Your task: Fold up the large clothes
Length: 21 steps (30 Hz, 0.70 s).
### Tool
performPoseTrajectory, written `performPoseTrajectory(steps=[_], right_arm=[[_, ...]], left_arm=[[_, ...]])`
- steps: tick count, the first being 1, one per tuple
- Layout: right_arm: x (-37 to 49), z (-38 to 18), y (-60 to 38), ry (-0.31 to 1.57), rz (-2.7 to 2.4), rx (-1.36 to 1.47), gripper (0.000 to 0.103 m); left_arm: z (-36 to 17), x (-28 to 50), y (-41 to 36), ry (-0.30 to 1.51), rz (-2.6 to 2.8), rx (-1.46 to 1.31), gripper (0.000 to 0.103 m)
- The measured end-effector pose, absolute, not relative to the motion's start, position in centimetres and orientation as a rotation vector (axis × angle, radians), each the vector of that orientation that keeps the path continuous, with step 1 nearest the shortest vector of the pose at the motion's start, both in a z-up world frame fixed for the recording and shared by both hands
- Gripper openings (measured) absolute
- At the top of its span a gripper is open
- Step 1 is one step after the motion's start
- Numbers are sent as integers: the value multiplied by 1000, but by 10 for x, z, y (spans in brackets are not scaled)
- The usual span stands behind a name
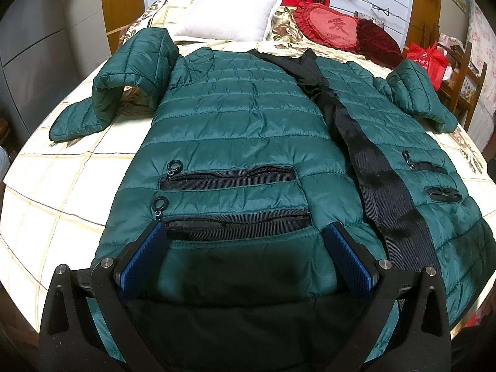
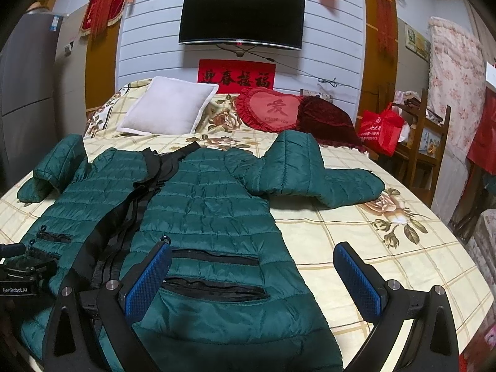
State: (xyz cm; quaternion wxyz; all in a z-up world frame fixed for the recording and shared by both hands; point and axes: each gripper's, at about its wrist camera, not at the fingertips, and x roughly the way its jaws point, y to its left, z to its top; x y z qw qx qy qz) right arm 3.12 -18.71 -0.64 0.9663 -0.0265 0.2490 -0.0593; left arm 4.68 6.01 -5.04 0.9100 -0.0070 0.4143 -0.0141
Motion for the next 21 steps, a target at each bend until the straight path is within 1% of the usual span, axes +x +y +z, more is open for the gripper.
performPoseTrajectory(steps=[21], right_arm=[[32, -8, -185, 507, -119, -56, 103]], left_arm=[[-50, 48, 60, 855, -30, -14, 103]])
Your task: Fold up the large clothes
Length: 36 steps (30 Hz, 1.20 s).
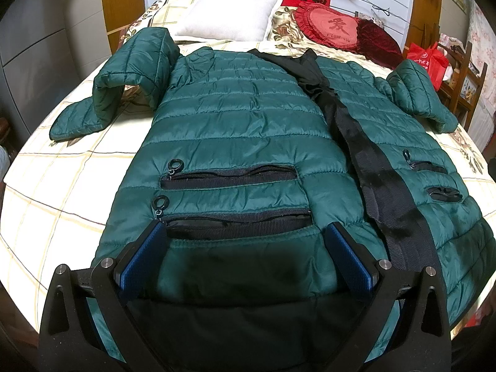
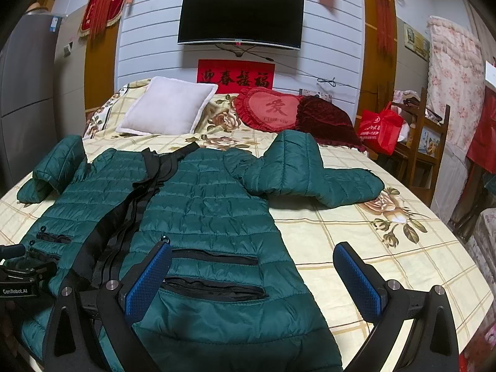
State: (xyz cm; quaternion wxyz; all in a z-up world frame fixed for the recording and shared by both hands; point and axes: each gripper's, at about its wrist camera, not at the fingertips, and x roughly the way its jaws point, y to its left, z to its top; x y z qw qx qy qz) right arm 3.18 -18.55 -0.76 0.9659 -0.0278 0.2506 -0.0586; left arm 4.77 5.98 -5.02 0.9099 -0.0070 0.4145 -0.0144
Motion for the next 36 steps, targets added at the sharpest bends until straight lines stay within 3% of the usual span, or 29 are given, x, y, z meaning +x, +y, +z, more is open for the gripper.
performPoseTrajectory(steps=[36], right_arm=[[32, -8, -185, 515, -121, -57, 103]], left_arm=[[-56, 50, 58, 892, -30, -7, 103]])
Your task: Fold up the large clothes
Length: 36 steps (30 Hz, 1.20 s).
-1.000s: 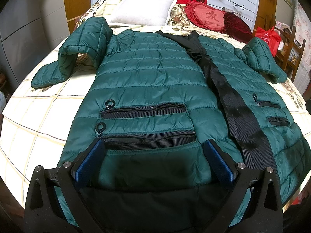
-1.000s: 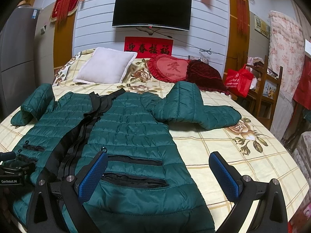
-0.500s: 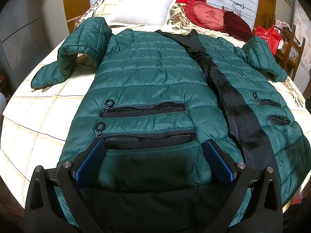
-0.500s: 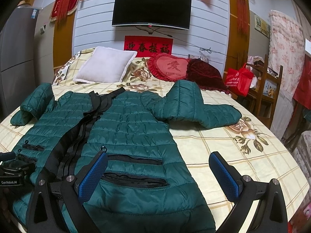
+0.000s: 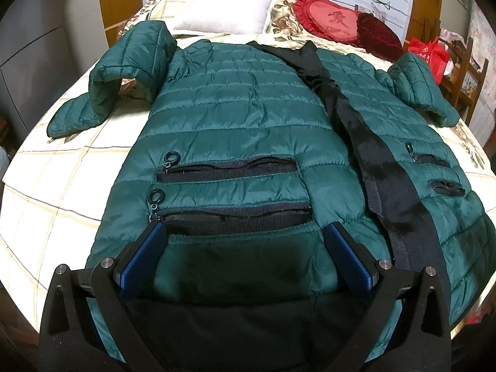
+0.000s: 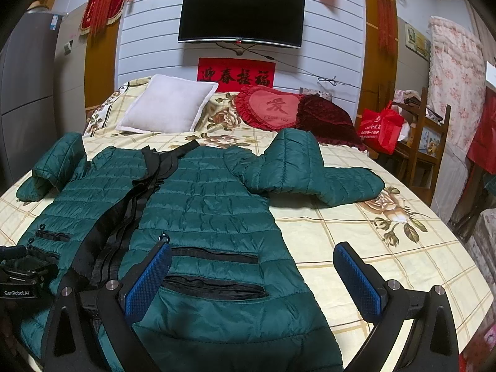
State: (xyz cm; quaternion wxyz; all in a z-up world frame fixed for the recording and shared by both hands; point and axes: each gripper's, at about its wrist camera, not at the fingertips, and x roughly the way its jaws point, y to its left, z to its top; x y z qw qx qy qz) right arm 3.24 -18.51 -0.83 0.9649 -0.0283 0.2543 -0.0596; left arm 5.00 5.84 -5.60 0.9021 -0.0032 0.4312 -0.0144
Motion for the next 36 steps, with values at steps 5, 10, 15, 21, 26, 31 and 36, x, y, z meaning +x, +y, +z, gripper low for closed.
performPoseTrajectory(steps=[5, 10, 15, 21, 26, 31, 36], right_arm=[[32, -8, -185, 515, -121, -57, 103], [32, -9, -185, 514, -120, -58, 103], [32, -8, -185, 515, -121, -57, 103], [32, -8, -185, 515, -120, -58, 103], [32, -8, -185, 515, -121, -58, 103], [32, -9, -185, 515, -120, -58, 103], [32, -8, -185, 515, -121, -56, 103]], left_arm=[[-56, 52, 59, 894, -24, -9, 103], [-55, 52, 59, 895, -28, -17, 103], [-55, 52, 57, 897, -33, -4, 103], [-56, 52, 58, 905, -29, -10, 103], [-57, 54, 60, 908, -22, -16, 103], [-57, 53, 59, 909, -33, -14, 103], [-57, 53, 58, 908, -32, -9, 103]])
